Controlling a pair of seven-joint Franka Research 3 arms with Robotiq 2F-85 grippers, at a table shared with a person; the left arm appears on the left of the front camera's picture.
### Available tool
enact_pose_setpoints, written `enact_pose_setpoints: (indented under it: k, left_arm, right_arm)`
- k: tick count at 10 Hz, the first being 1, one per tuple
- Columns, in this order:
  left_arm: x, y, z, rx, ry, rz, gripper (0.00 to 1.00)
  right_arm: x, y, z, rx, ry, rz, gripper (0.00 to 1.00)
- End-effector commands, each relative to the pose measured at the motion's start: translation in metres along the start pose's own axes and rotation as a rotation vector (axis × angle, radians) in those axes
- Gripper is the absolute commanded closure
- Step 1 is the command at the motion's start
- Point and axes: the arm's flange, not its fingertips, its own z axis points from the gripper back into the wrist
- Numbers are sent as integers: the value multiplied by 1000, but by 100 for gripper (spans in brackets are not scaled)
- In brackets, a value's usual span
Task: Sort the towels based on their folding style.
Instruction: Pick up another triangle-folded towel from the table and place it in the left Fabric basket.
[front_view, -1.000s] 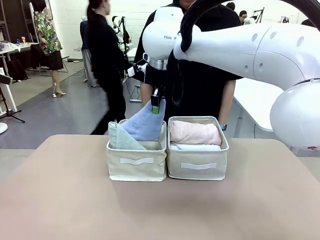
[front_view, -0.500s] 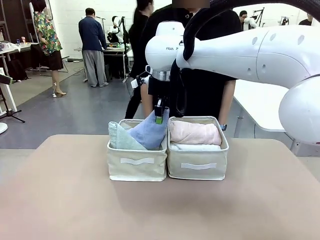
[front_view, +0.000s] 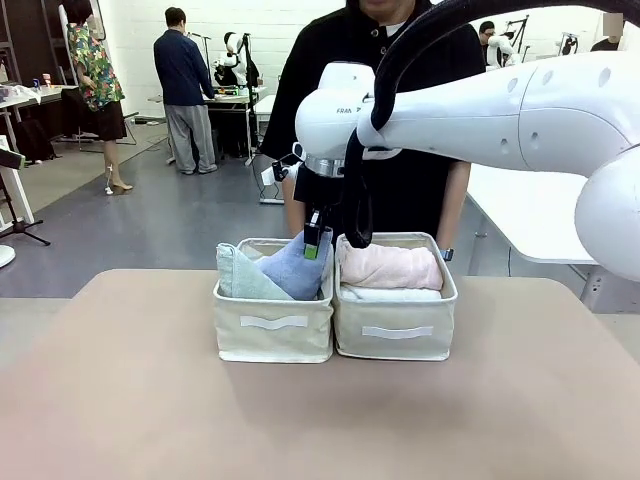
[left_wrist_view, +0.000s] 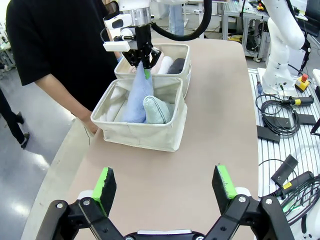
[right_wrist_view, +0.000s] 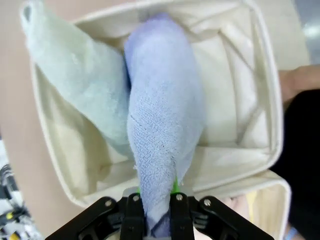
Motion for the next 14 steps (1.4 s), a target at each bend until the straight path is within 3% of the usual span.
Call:
enact_pose_setpoints:
  k: [1,7,8,10,14]
  left_arm:
    - [0,0,1,3,-22,-22,0]
    - [0,0,1,3,-22,-22,0]
    - [0,0,1,3,-22,-22,0]
    - [0,0,1,3,-22,-22,0]
    - [0,0,1,3,-22,-22,0]
  right_arm:
    - [-2,11,-11,-37,-31,-7,84]
    - [7,13,-33,-50,23,4,84]
    - [8,13,-33,-50,25,9,46]
    - [8,14,-32,-49,26,19,0]
    - [7,15,-31,-46,40,13,0]
